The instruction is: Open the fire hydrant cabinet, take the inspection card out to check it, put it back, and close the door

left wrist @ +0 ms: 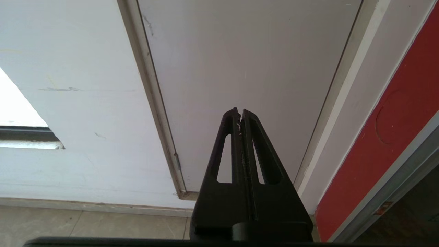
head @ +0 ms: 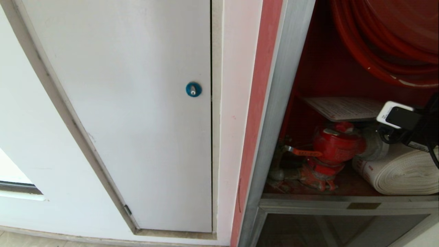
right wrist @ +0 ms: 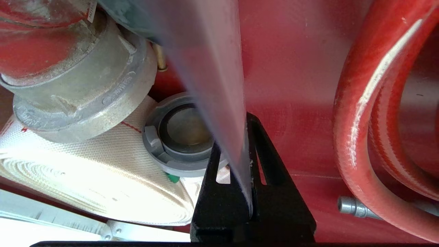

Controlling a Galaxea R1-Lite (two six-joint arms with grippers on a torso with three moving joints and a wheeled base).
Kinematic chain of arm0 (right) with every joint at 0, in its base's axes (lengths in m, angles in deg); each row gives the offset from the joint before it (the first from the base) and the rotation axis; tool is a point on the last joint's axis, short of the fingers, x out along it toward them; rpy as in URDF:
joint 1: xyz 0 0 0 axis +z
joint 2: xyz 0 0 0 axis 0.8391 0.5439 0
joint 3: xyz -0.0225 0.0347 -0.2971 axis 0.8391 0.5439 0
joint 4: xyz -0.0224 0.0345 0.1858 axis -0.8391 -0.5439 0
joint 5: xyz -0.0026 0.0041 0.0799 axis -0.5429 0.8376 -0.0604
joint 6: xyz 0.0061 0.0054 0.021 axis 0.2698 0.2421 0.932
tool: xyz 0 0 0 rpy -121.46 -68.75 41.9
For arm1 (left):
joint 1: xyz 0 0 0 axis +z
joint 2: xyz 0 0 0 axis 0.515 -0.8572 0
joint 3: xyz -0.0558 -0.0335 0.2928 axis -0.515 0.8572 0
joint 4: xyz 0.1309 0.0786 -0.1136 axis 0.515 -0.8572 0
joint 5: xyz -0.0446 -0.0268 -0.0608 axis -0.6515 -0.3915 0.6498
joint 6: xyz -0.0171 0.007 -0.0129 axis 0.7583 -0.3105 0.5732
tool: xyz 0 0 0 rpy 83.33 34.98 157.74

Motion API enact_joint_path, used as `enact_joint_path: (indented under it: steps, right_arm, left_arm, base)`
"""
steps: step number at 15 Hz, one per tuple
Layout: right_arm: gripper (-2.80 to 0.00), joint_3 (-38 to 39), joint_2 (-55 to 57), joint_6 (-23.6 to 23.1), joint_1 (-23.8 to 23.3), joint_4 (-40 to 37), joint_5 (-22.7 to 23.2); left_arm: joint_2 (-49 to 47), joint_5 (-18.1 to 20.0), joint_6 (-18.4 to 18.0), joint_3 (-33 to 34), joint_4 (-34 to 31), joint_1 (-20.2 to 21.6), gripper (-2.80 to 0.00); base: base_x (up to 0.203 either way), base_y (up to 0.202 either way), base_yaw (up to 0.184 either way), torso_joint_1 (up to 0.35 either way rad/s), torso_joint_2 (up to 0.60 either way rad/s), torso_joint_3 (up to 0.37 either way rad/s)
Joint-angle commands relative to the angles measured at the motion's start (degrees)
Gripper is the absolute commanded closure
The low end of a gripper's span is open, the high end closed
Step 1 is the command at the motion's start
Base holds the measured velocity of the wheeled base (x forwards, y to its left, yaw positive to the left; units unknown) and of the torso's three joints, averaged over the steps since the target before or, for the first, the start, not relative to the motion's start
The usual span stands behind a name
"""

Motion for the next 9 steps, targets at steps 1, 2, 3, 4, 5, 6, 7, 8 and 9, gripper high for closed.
enact_joint_path:
  steps: [1,2,3,4,5,6,7,8,9]
  right_arm:
    - [0.00,0.21,-0.50,-0.42,0.01,0.20,0.00]
    - [0.00,0.21,-0.84,-0.42,0.01,0.20,0.00]
    - [0.00,0.53,-1.18,-0.42,0.01,0.20,0.00]
    - [0.00,1.20,-1.82,-0.42,0.01,0.20,0.00]
    - [0.00,2.04,-2.73,-0.48,0.01,0.20,-0.07]
    - [0.00,2.73,-3.49,-0.43,0.01,0.20,-0.08]
    - [0.00,3.32,-4.40,-0.42,0.01,0.20,-0.09]
    - [0.00,4.03,-5.46,-0.42,0.01,0.20,-0.05]
    - [0.00,4.68,-6.54,-0.40,0.07,0.14,0.01]
  left_arm:
    - [-0.06,-0.04,-0.02,1.14,0.03,0.01,0.00]
    - [-0.08,0.02,-0.02,1.14,0.03,0.01,0.00]
    - [-0.07,-0.05,-0.02,1.14,0.03,0.01,0.00]
    - [-0.08,-0.03,-0.02,1.14,0.03,0.01,0.00]
    - [-0.08,-0.02,-0.02,1.14,0.03,0.01,0.00]
    - [-0.08,-0.04,-0.02,1.14,0.03,0.01,0.00]
    - [-0.08,0.03,-0.02,1.14,0.03,0.01,0.00]
    - [-0.08,-0.06,-0.02,1.14,0.03,0.01,0.00]
    - [-0.08,-0.05,-0.02,1.14,0.03,0.01,0.00]
  base:
    - [0.000,0.000,0.000,0.000,0.00,0.000]
    - [0.000,0.000,0.000,0.000,0.00,0.000]
    - [0.000,0.000,0.000,0.000,0.00,0.000]
    - [0.000,0.000,0.000,0.000,0.00,0.000]
    - [0.000,0.000,0.000,0.000,0.00,0.000]
    - [0.000,0.000,0.000,0.000,0.00,0.000]
    - [0.000,0.000,0.000,0.000,0.00,0.000]
    - [0.000,0.000,0.000,0.000,0.00,0.000]
    - [0.000,0.000,0.000,0.000,0.00,0.000]
